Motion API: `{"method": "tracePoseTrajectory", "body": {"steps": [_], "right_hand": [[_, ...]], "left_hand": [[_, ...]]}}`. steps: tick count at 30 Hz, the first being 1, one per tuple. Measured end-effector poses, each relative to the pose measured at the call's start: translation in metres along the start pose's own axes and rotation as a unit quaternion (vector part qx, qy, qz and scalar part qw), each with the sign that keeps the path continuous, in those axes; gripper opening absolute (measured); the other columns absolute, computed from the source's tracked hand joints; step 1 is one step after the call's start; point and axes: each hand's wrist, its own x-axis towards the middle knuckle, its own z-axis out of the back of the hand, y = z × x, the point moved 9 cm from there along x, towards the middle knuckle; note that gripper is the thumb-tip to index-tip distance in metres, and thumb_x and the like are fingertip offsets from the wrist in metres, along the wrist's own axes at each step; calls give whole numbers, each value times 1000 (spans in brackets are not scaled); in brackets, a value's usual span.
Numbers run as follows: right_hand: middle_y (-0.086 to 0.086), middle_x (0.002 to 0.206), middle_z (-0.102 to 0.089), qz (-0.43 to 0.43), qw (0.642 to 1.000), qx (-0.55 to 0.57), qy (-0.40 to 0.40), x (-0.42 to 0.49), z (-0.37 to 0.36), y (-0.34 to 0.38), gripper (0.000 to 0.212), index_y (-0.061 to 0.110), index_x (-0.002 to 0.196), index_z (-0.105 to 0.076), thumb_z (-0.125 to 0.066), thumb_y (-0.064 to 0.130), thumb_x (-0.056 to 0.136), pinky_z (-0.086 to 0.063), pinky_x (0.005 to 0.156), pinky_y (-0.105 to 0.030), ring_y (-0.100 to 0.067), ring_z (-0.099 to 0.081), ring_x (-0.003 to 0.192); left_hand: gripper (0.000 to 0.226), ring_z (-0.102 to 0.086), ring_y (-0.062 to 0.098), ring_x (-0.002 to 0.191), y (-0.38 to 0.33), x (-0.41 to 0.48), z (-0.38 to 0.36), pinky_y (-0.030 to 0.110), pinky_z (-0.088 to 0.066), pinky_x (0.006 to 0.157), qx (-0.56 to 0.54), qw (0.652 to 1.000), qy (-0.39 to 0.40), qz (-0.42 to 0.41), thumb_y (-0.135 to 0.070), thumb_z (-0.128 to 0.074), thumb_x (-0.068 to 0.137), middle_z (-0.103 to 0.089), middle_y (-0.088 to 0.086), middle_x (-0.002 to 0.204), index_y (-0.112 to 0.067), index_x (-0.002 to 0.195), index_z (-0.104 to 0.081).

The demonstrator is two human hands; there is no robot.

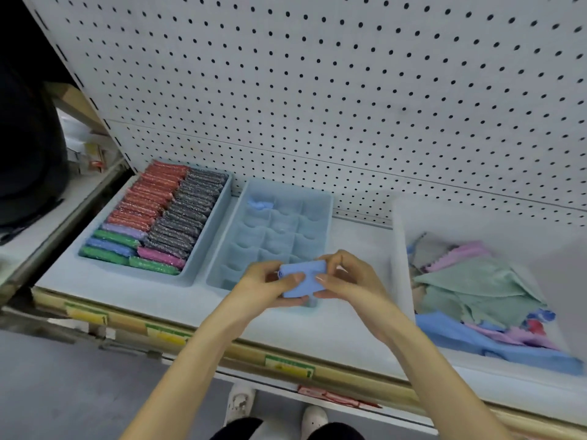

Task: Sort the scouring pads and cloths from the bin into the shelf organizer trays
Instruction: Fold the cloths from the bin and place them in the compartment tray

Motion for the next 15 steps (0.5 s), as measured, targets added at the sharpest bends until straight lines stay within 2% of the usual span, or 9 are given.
{"method": "tracePoseTrajectory", "body": {"steps": [1, 4, 6, 8, 10, 13, 15], "right_hand": [[-11, 108, -63, -18, 1000, 9, -9, 8, -4, 0, 21, 11, 84, -53, -73, 16, 80, -57, 75, -32, -21, -67, 96], [-3, 112, -60, -65, 994, -85, -2, 36, -24, -2, 26, 21, 109, -56, -69, 19, 87, -57, 74, -26, -16, -66, 95], [5, 94, -63, -61, 988, -132, 44, 54, -44, 2, 15, 16, 103, -63, -68, 18, 88, -52, 69, -23, -10, -64, 82], [2, 80, -60, -49, 982, -175, 53, 70, -54, 4, 13, 7, 92, -67, -71, 17, 85, -43, 65, -22, -9, -56, 72], [2, 77, -60, -49, 977, -203, 41, 84, -56, 3, 12, 7, 88, -68, -75, 15, 81, -40, 65, -21, -7, -55, 69], [5, 78, -63, -43, 963, -260, 57, 101, -63, 0, 9, 17, 87, -69, -75, 14, 81, -39, 63, -11, 3, -53, 66], [4, 75, -62, -47, 958, -271, 75, 112, -69, -6, 6, 22, 81, -69, -73, 18, 83, -37, 61, -13, 1, -49, 63]], "left_hand": [[22, -71, 25, 91, -4, 5, 9, 23, -57, 72, 10, 1000, 9, -10, -9, -60, 93, -69, 23, 106, 5, 109, -64], [20, -70, 21, 89, -14, 21, 35, 26, -58, 74, 37, 998, 51, -23, -3, -60, 92, -68, 18, 101, 4, 110, -59], [21, -71, 19, 87, -18, 34, 55, 31, -59, 77, 56, 996, 65, -25, -1, -65, 89, -67, 16, 98, -2, 108, -55], [26, -70, 24, 91, -19, 47, 73, 38, -59, 82, 81, 994, 74, -22, -1, -70, 85, -68, 19, 100, -3, 107, -55], [28, -69, 26, 92, -18, 60, 86, 40, -57, 86, 105, 991, 78, -18, -2, -74, 82, -69, 21, 104, -2, 104, -58], [28, -65, 19, 86, -14, 79, 97, 45, -56, 87, 144, 986, 76, -26, -14, -83, 71, -69, 16, 98, -6, 90, -64], [31, -66, 22, 85, -13, 92, 100, 49, -57, 83, 157, 984, 77, -23, -16, -84, 66, -70, 16, 93, -3, 88, -66]]}}
